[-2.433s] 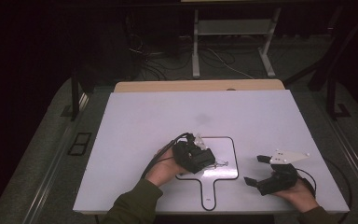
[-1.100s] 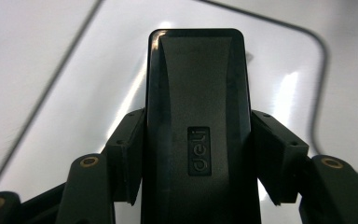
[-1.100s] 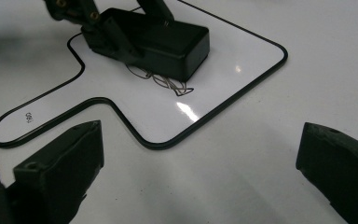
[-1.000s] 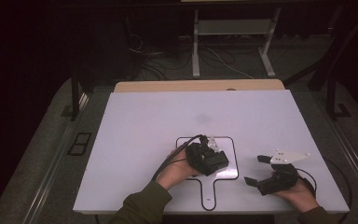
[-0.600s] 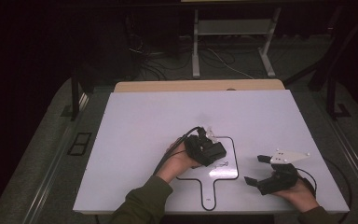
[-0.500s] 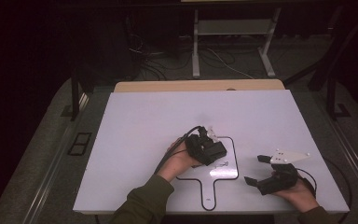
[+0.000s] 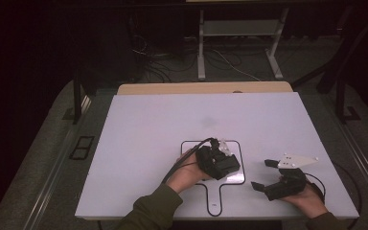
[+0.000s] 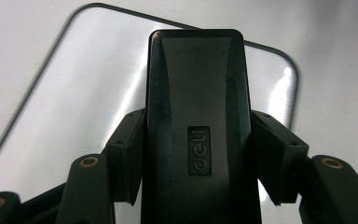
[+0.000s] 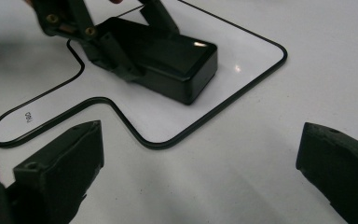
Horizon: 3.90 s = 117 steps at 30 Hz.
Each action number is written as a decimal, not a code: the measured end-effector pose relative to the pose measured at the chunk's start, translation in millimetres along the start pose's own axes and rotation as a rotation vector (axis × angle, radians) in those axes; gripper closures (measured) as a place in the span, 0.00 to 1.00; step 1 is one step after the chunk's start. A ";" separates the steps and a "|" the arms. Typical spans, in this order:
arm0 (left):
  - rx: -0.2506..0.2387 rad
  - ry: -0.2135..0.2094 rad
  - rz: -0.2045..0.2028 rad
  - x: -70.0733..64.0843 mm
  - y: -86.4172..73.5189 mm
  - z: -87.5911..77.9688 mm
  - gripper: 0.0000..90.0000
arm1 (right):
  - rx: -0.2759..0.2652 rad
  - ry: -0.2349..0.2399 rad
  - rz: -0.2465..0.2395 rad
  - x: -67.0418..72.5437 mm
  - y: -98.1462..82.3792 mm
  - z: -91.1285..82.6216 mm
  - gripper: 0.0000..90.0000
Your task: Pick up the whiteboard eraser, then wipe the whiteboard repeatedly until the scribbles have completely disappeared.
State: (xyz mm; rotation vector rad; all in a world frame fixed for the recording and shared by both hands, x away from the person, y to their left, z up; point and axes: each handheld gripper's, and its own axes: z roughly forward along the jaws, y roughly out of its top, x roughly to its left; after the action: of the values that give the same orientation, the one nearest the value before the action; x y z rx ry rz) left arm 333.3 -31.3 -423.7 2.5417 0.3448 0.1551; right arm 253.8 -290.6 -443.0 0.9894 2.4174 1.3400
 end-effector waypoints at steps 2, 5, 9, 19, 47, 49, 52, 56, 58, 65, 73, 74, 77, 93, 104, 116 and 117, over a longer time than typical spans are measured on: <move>0.000 0.011 -0.012 7.4 0.3 0.6 0.44 | -0.001 0.000 0.003 -0.3 0.0 -0.1 0.00; 0.001 0.025 -0.030 17.8 0.8 1.6 0.44 | -0.002 0.001 0.008 -0.7 -0.1 0.0 0.00; 0.003 0.039 -0.039 24.8 2.4 3.0 0.44 | -0.003 0.001 0.006 -0.5 -0.1 0.0 0.00; 0.010 -0.020 0.011 -5.9 7.0 3.8 0.44 | -0.006 0.000 0.002 -0.6 0.0 -0.6 0.00; 0.003 -0.015 0.026 -6.7 25.9 17.5 0.44 | -0.006 -0.002 0.011 0.2 0.0 -1.6 0.00; 0.004 -0.012 0.030 -9.0 27.1 18.0 0.44 | -0.009 -0.004 0.006 -0.3 0.1 -1.5 0.00; 0.007 0.007 0.035 -4.3 27.9 19.1 0.44 | -0.010 -0.004 0.007 -0.3 0.1 -1.7 0.00; 0.003 0.036 0.015 5.3 30.0 22.0 0.43 | -0.007 -0.001 0.010 -0.1 0.0 -2.4 0.00; 0.012 0.038 0.020 8.7 31.0 22.1 0.43 | -0.010 -0.002 0.007 -0.6 -0.1 -2.5 0.00; 0.017 0.018 0.033 -5.9 28.6 19.7 0.43 | -0.005 0.002 0.015 0.0 -0.2 -3.1 0.00; 0.015 0.037 0.030 0.2 25.0 18.2 0.43 | -0.010 -0.004 -0.002 0.4 0.4 -2.2 0.00; 0.007 0.046 0.012 3.6 25.3 19.2 0.43 | -0.007 -0.001 0.003 0.9 0.3 -2.4 0.00; 0.014 0.051 0.001 13.2 26.7 20.0 0.43 | -0.012 -0.005 0.000 -0.3 0.0 -2.4 0.00; -0.026 -0.045 -0.053 17.2 12.9 8.6 0.44 | -0.008 -0.002 0.003 -0.6 -0.4 -2.6 0.00; -0.052 -0.058 -0.074 14.1 10.7 5.3 0.44 | -0.007 0.001 -0.001 -0.7 -0.7 -2.1 0.00; -0.061 -0.063 -0.081 18.6 9.7 -5.0 0.44 | -0.008 0.000 0.000 -0.3 -1.0 -2.7 0.00; -0.064 -0.066 -0.083 20.0 9.5 -6.9 0.44 | -0.009 0.000 0.000 -0.3 -0.8 -2.8 0.00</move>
State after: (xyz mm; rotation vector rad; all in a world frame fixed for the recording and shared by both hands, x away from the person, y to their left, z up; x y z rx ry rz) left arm 353.2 -29.9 -412.0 2.4585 0.4121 0.0501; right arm 252.4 -293.0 -442.1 0.9877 2.4091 1.3495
